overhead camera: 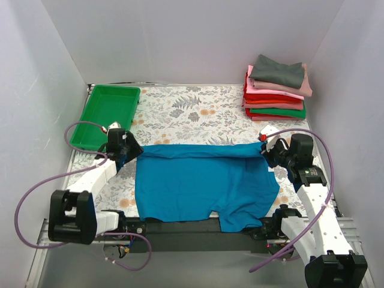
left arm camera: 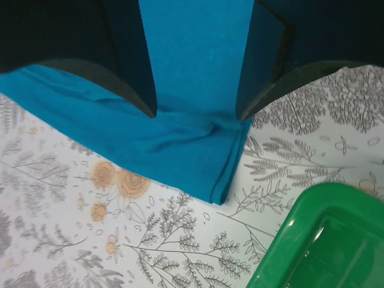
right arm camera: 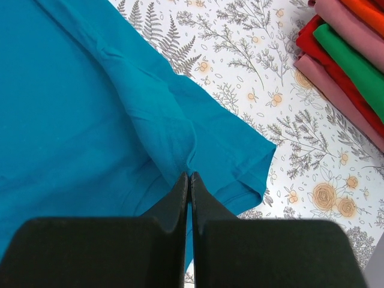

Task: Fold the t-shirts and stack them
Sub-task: Fold the tshirt

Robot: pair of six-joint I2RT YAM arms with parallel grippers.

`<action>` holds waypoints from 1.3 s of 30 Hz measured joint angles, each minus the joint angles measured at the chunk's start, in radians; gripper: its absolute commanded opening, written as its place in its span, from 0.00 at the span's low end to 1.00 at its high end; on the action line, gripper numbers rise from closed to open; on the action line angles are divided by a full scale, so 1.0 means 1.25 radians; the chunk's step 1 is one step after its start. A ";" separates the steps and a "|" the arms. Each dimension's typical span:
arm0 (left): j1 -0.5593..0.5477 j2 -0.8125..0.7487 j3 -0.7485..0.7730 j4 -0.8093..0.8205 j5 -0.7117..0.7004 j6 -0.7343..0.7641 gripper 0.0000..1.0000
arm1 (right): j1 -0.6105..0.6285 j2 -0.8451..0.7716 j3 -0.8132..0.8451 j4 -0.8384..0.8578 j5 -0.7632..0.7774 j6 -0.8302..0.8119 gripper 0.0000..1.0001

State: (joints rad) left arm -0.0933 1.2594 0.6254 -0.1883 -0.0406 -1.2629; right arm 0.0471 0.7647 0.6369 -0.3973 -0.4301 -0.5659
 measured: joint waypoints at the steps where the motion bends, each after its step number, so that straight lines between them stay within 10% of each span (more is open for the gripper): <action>1: 0.000 -0.021 -0.003 -0.014 0.001 -0.015 0.58 | 0.000 0.000 0.000 -0.002 0.002 -0.005 0.01; 8: 0.000 -0.241 -0.005 -0.062 0.001 -0.065 0.64 | 0.000 -0.011 -0.012 -0.035 0.012 -0.047 0.01; 32: 0.000 -0.299 0.012 -0.161 0.106 0.009 0.62 | 0.000 -0.038 -0.025 -0.201 -0.041 -0.224 0.01; 39: 0.000 -0.303 0.012 -0.161 0.141 0.021 0.61 | 0.000 -0.017 -0.025 -0.306 -0.081 -0.345 0.18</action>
State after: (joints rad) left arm -0.0933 0.8806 0.6403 -0.3893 0.1360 -1.2366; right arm 0.0471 0.7433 0.6056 -0.7799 -0.5320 -0.9974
